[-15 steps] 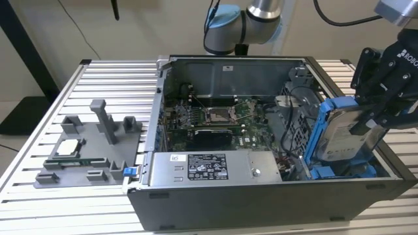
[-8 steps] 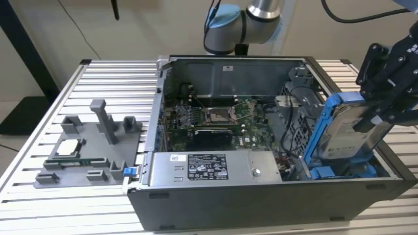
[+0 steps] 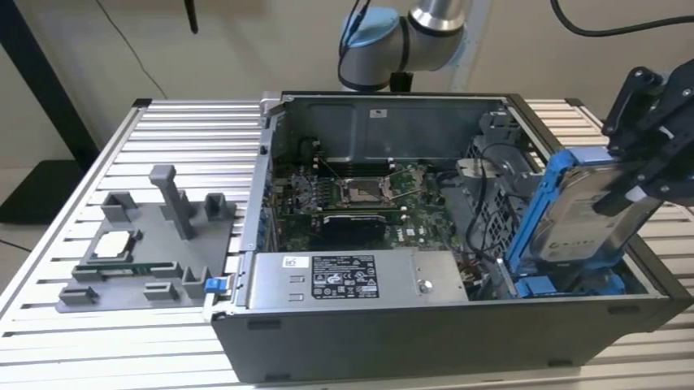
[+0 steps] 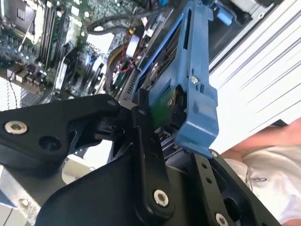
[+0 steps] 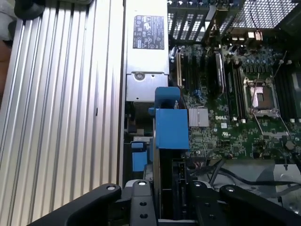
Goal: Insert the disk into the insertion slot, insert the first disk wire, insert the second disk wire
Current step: 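Insert the disk into the insertion slot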
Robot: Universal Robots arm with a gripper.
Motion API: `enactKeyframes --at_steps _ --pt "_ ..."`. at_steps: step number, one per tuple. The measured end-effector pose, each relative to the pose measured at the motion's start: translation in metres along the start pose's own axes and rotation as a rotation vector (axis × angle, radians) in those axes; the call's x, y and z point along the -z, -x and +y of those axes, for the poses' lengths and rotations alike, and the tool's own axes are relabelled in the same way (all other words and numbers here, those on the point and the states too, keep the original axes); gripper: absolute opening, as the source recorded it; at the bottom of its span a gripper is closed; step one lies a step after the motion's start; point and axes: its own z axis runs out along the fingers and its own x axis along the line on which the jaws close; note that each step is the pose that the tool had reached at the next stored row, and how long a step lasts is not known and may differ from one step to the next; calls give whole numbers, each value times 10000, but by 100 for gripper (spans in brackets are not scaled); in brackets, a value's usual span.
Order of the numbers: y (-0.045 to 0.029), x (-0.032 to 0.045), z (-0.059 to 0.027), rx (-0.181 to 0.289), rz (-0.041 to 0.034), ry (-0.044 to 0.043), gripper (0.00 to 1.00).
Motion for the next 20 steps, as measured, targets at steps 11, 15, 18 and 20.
enactKeyframes --at_steps 11,15,18,20 --pt "5 82 -327 -74 24 1224 0" --pt "2 63 -386 -86 27 1457 0" --pt "-5 14 -403 -90 29 1469 0" --pt "-6 -12 -412 -98 26 1482 0"
